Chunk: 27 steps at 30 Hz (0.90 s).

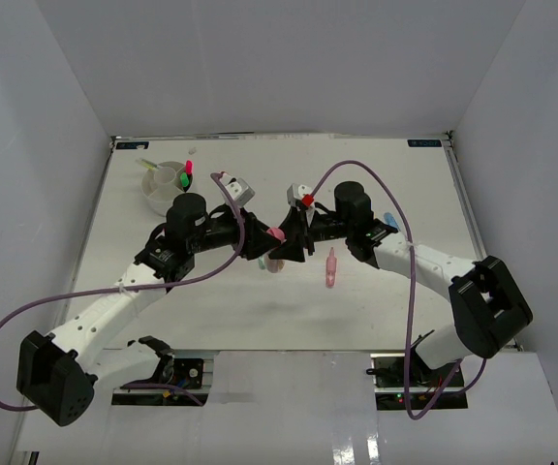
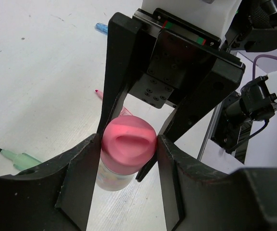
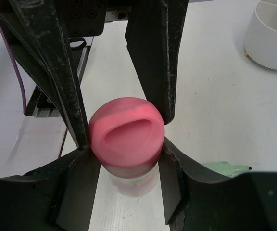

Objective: Sort the stationery into containers
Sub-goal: Place the stationery in the storage box.

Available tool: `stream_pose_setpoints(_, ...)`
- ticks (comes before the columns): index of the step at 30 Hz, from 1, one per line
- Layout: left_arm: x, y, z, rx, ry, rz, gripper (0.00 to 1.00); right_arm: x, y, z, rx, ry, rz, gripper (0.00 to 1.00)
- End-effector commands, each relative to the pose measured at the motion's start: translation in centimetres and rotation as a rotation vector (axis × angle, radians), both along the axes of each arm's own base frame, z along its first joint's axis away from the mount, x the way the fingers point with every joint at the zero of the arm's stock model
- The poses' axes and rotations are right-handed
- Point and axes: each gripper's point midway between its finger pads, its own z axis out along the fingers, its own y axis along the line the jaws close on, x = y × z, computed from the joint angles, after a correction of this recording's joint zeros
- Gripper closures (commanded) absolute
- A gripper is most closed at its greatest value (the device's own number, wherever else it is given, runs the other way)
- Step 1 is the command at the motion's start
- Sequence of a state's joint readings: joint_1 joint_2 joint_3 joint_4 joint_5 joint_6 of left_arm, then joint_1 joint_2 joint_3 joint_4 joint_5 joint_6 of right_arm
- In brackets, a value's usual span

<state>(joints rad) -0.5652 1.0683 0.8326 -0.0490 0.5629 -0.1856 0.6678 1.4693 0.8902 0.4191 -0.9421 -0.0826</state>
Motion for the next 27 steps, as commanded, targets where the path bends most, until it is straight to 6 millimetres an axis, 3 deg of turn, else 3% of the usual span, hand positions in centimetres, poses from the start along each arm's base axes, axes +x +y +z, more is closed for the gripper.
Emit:
stream_pose_setpoints(1, 0.2, -0.4, 1.8, -0.027, -0.049, -0.017, 0.41, -0.1, 0.7, 3.2, 0.079, -0.068, 0.044, 0.73)
stream_pose_setpoints(13, 0.0, -0.9, 1.1, -0.030, -0.017, -0.038, 0.40, -0.5, 0.8, 3.5, 0.097, -0.056, 0.068, 0.73)
stream_pose_setpoints(16, 0.0, -1.0, 1.0, -0.030, -0.012, -0.045, 0.44, -0.5, 0.8, 3.5, 0.099, -0.055, 0.071, 0.73)
stream_pose_setpoints(19, -0.1, -0.9, 0.9, -0.030, -0.013, -0.044, 0.57, -0.6, 0.8, 3.4, 0.102, -0.056, 0.074, 0.73)
stream_pose_setpoints(20, -0.2, -0.9, 0.9, -0.030, -0.016, -0.046, 0.65, -0.6, 0.8, 3.3, 0.101, -0.053, 0.075, 0.73)
stream_pose_setpoints(27, -0.3, -0.6, 1.1, -0.030, -0.033, -0.039, 0.92, -1.1, 0.6, 2.6, 0.097, -0.042, 0.096, 0.69)
